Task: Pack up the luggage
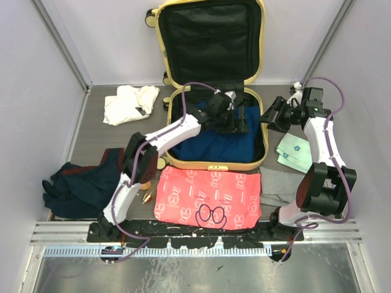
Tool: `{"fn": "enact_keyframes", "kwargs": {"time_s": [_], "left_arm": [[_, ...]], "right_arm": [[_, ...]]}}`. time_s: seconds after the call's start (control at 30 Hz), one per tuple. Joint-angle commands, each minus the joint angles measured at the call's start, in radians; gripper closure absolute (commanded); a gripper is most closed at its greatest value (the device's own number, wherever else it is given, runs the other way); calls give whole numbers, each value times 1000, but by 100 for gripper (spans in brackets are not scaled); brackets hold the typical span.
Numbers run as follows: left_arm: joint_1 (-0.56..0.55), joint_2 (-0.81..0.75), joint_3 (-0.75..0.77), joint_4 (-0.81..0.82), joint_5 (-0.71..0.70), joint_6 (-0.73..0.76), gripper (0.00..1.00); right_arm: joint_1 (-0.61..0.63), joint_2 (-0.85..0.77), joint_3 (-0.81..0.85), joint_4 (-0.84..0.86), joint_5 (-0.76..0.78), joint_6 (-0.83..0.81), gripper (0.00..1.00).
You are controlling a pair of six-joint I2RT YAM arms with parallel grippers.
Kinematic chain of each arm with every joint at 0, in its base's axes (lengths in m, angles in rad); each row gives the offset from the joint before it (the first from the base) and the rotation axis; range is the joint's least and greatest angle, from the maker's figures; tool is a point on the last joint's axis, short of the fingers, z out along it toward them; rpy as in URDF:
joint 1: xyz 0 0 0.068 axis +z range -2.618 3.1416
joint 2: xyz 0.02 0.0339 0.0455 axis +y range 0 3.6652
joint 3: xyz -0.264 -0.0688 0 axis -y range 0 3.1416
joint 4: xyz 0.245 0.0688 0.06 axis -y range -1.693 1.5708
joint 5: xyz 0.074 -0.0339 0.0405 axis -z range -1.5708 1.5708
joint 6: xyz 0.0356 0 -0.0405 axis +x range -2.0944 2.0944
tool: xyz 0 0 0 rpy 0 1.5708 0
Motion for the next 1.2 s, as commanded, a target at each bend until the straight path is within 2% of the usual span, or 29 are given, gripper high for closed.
{"fn": "enact_keyframes", "kwargs": {"time_s": [0.0,0.13,0.23,0.3,0.43,0.6,0.73,0.83,0.97,1.0,1.1,1.17], "left_arm": [[105,-210,-84,72,122,170,16],[185,-292,-150,7,94,330,16],[232,-291,-135,-104,31,447,4],[265,-262,-99,-182,16,497,1],[302,-190,-38,-282,8,574,1],[300,-130,-22,-309,63,621,1],[299,-79,-13,-363,61,628,14],[299,-84,-46,-382,99,628,29],[278,-163,-151,-368,138,613,56],[271,-186,-180,-361,134,614,60],[280,-235,-244,-349,77,565,67],[308,-230,-227,-376,53,534,62]], "right_arm": [[93,-24,46,-15,77,-67,39],[214,-12,46,-19,250,-106,44],[256,22,51,-24,385,-120,45],[278,48,55,-26,455,-134,43],[311,121,73,-34,521,-156,42],[319,223,130,-43,520,-179,50],[319,287,180,-40,517,-216,55],[321,334,222,-44,502,-255,59],[321,388,274,-53,482,-306,62],[322,396,283,-55,478,-320,62],[322,411,294,-90,460,-358,62],[321,397,284,-115,439,-375,60]]}}
